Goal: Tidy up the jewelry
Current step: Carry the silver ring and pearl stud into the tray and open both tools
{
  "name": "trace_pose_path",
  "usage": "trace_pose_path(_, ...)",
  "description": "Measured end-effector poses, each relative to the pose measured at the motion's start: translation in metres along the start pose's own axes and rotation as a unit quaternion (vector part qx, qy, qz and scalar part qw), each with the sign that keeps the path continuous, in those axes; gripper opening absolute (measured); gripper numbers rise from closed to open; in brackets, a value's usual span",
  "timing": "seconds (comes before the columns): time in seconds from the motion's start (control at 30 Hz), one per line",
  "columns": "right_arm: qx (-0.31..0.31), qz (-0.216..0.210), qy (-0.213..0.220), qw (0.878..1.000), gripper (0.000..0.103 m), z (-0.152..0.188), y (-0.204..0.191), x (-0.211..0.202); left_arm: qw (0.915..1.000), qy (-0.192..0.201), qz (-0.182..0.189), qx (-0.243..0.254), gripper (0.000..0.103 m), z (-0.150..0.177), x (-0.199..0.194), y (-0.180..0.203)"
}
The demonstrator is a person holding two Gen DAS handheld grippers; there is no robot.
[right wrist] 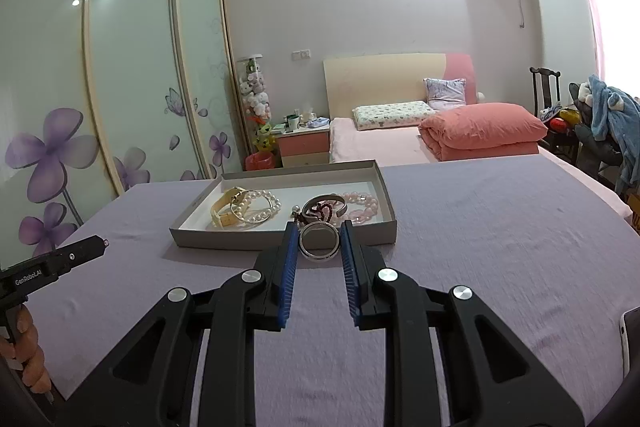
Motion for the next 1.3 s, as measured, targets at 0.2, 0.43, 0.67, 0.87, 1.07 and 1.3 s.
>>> trace_pose_path(0.2,-0.002,0.001,0.001,1.0,0.023,0.0,0.001,-0.002,1.0,-0.001,0.0,0.0,0.014,0.0,0.002,0.0)
trace_pose_path(0.43,-0.004,0.003,0.001,1.0,0.023,0.0,0.002,-0.005,1.0,-0.001,0.0,-0.001,0.014,-0.001,0.002,-0.001)
trace_pose_path(0.67,-0.007,0.0,0.01,1.0,0.023,-0.002,0.002,-0.01,0.9999,0.01,0.005,0.003,0.014,-0.001,-0.001,0.004)
trace_pose_path(0.87,-0.015,0.004,0.027,1.0,0.023,-0.013,0.003,-0.012,0.9996,0.025,0.005,0.016,0.014,-0.013,0.0,0.008)
trace_pose_path(1.07,-0.027,0.013,0.052,0.998,0.023,-0.046,0.009,0.007,0.998,0.059,-0.008,0.02,0.014,-0.049,0.021,0.007)
trace_pose_path(1.3,-0.005,-0.006,0.034,0.999,0.023,-0.073,0.025,0.073,0.9969,0.063,-0.042,0.023,0.014,-0.084,0.085,0.008)
Point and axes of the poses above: each gripper's, at about its wrist camera, not at the fingertips, and x roughly the way its jaws point, y to its right, z to its underside, the point moved 4 cm from there along x, roughly the way its jaws point, and after that the axes turned 5 degrees about -z, right-handed, at the moved point
